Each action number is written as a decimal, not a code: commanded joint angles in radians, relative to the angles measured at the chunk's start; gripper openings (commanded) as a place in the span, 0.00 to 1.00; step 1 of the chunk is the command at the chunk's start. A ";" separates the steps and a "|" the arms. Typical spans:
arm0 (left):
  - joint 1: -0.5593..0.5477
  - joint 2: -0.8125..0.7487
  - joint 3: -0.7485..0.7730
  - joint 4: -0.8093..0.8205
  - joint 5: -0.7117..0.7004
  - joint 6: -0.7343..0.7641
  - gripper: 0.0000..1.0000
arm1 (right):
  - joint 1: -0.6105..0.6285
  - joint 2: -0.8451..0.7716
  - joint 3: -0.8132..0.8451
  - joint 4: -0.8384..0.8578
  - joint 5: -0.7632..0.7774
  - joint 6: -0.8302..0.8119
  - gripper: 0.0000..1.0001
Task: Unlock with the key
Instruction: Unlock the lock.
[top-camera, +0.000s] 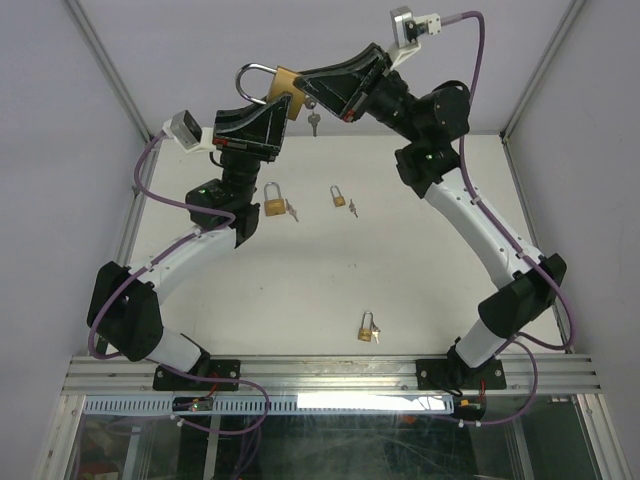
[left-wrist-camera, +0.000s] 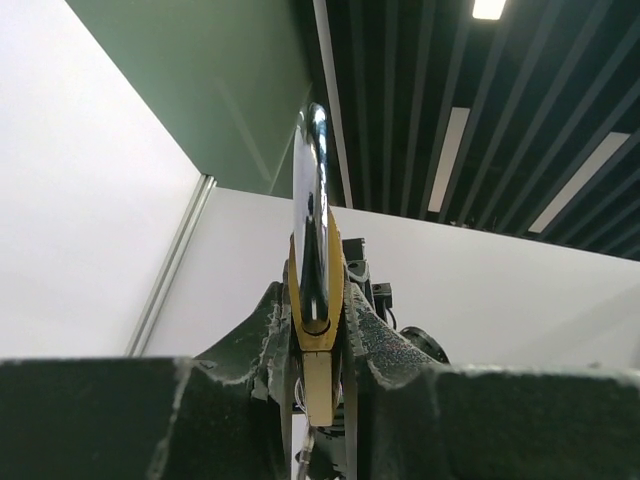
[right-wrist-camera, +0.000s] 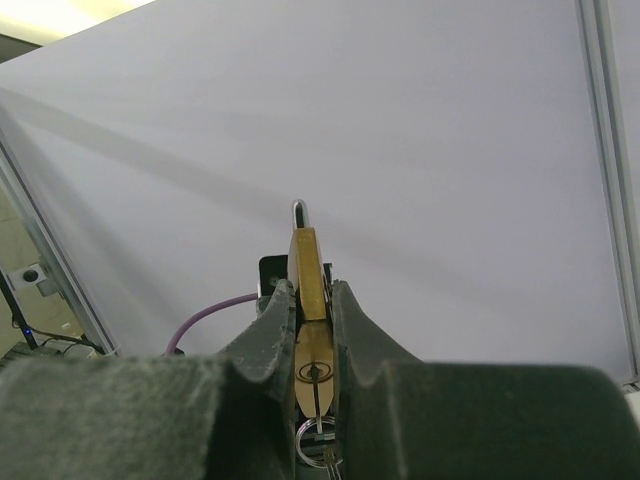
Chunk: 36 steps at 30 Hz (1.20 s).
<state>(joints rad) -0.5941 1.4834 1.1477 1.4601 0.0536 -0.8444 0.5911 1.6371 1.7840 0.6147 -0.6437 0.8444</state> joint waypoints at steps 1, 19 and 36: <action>-0.012 -0.014 0.033 0.136 0.034 -0.015 0.02 | 0.019 -0.091 -0.033 -0.012 0.045 -0.061 0.00; -0.027 -0.018 0.034 0.135 0.050 -0.045 0.00 | 0.002 -0.103 -0.037 -0.061 -0.018 -0.093 0.25; -0.027 -0.017 0.038 0.168 0.050 -0.028 0.00 | -0.086 -0.212 -0.108 -0.348 -0.174 -0.145 0.49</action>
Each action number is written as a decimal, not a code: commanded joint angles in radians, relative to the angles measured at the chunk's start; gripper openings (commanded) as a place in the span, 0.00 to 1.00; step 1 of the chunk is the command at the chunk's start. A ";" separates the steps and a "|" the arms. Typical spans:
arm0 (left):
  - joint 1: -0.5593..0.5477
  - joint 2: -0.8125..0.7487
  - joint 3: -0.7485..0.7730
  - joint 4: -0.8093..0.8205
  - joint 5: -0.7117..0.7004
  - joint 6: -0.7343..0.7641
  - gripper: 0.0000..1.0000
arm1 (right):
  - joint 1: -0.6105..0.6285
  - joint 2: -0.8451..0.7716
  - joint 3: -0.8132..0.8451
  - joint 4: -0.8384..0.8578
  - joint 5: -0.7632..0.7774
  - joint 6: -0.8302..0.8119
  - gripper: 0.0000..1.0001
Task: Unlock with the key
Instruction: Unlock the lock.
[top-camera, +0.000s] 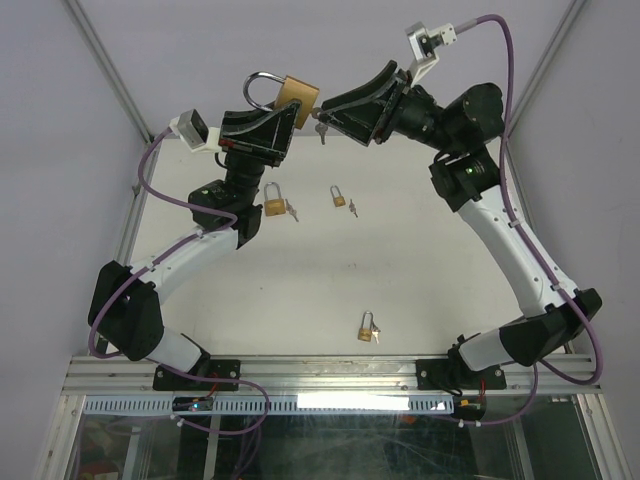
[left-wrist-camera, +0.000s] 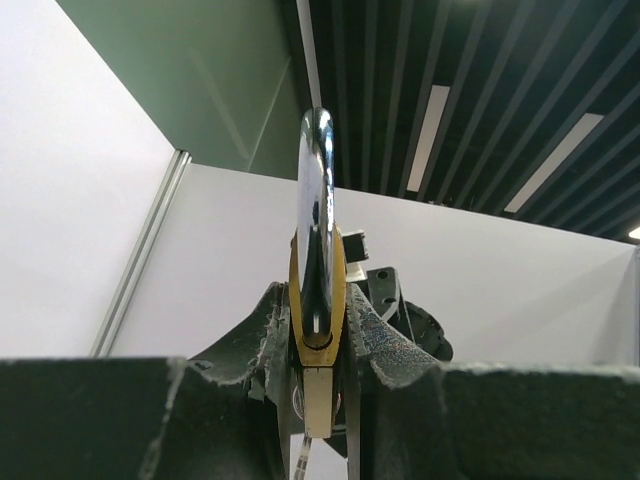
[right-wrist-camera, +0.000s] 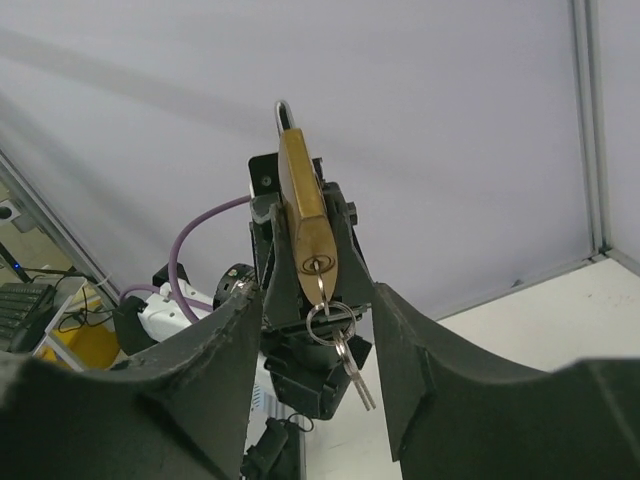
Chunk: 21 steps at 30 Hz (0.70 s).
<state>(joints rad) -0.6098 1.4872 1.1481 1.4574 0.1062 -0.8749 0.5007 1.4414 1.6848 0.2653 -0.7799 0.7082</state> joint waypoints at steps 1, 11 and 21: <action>-0.011 -0.022 0.038 0.168 0.000 0.001 0.00 | 0.007 -0.011 -0.008 0.010 -0.038 -0.009 0.49; -0.011 -0.011 0.055 0.156 0.022 -0.007 0.00 | 0.025 0.013 0.006 0.049 -0.049 0.043 0.15; -0.012 0.003 0.055 0.077 0.111 -0.064 0.00 | 0.038 0.032 0.047 0.128 -0.011 0.134 0.00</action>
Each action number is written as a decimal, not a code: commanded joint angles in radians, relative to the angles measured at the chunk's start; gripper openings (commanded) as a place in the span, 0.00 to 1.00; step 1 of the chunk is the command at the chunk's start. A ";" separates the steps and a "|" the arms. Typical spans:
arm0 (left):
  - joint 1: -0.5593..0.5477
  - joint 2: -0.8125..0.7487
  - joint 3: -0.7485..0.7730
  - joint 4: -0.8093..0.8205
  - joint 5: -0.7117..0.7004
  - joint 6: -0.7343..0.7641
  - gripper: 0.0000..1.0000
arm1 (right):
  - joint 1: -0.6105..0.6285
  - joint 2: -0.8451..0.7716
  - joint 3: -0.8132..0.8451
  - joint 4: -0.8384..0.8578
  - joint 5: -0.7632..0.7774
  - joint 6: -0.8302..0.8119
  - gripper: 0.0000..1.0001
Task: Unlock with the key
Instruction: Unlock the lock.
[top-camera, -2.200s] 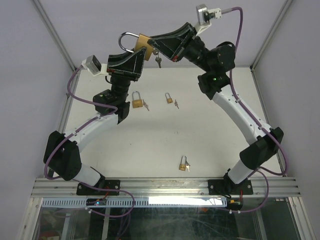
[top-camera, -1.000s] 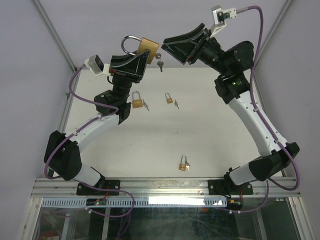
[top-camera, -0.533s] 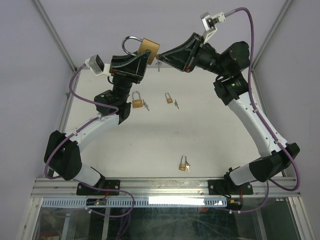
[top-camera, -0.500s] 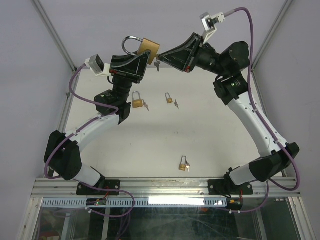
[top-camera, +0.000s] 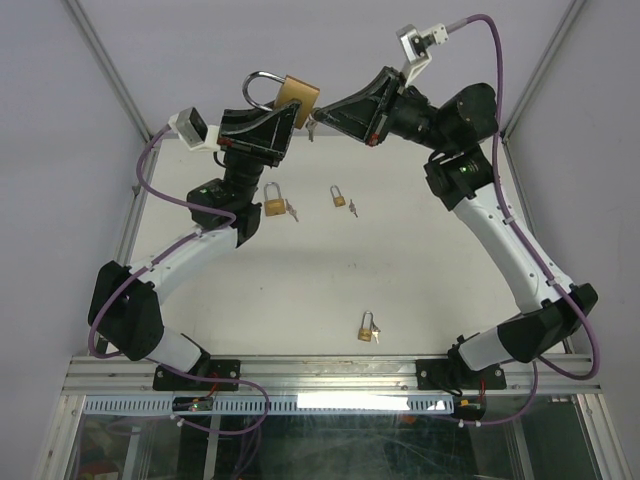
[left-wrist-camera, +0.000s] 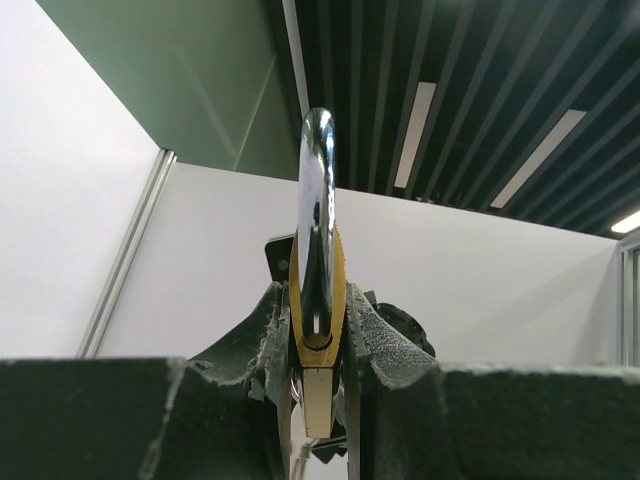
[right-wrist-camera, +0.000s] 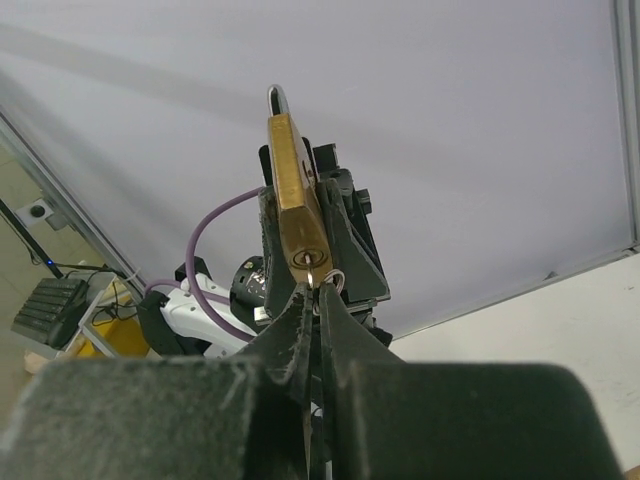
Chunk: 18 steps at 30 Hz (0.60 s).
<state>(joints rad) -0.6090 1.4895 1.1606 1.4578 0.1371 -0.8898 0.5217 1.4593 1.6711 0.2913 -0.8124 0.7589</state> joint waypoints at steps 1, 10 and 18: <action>-0.013 0.003 0.035 0.077 0.099 -0.042 0.00 | 0.017 0.031 0.091 0.096 0.014 0.144 0.00; 0.027 0.024 -0.009 0.160 0.318 0.104 0.00 | 0.041 0.085 0.146 0.125 -0.064 0.482 0.00; 0.058 0.013 -0.029 0.208 0.459 0.124 0.00 | 0.050 0.081 0.118 0.141 -0.114 0.623 0.00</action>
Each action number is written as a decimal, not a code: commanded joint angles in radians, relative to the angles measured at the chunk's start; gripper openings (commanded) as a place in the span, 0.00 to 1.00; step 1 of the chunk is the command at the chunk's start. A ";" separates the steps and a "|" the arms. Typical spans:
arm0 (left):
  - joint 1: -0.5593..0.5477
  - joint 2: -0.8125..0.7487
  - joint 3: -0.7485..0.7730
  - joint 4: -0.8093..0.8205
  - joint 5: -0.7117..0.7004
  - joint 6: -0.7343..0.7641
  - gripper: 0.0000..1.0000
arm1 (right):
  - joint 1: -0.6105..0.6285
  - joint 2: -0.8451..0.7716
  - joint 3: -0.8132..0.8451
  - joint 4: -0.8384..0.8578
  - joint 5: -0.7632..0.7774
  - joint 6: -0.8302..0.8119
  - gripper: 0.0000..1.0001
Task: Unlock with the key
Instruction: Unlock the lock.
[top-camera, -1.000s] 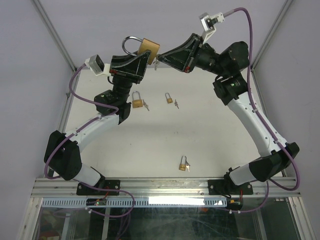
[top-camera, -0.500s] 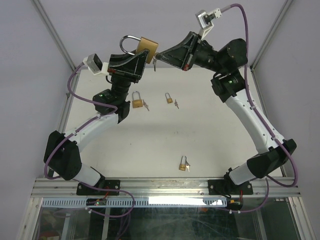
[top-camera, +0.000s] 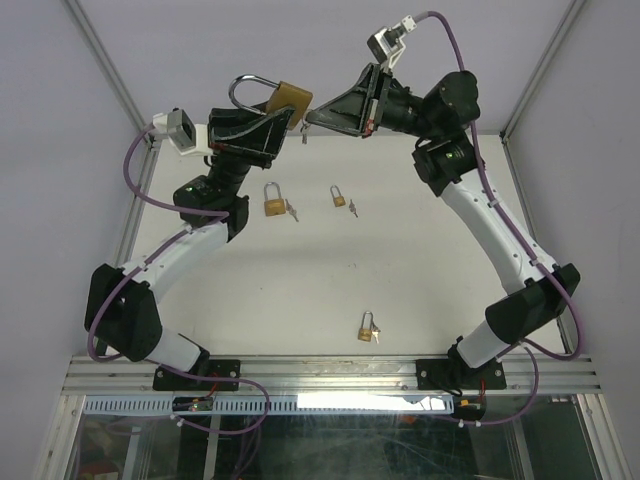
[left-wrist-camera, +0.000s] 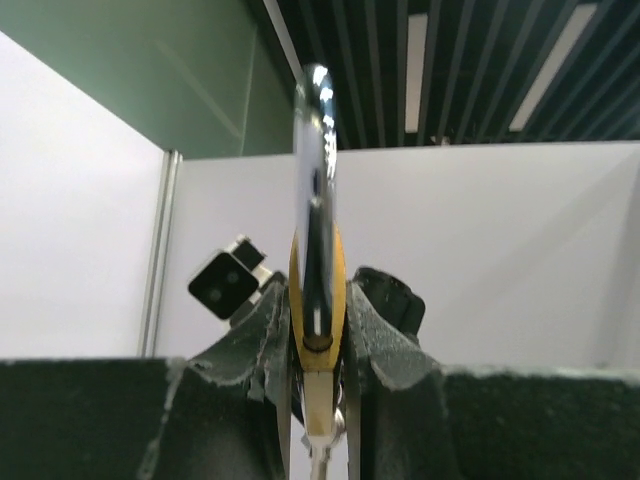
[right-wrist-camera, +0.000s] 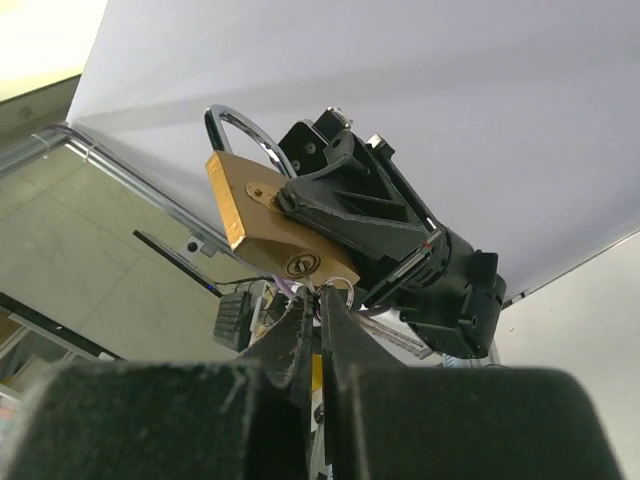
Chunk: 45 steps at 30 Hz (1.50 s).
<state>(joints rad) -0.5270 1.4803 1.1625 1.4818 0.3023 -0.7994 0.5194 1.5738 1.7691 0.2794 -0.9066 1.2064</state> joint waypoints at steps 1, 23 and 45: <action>-0.024 0.021 -0.034 0.194 0.311 0.025 0.00 | 0.055 -0.029 0.012 0.170 -0.028 0.205 0.00; -0.024 -0.068 -0.094 0.048 0.237 -0.093 0.00 | -0.007 -0.313 -0.088 -0.428 0.149 -0.756 0.77; -0.031 -0.071 -0.053 -0.328 0.507 0.086 0.00 | 0.113 -0.193 0.058 -0.650 0.311 -1.151 0.54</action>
<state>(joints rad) -0.5510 1.4361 1.0523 1.0828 0.7803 -0.7345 0.6338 1.3796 1.8065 -0.2935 -0.6353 0.1612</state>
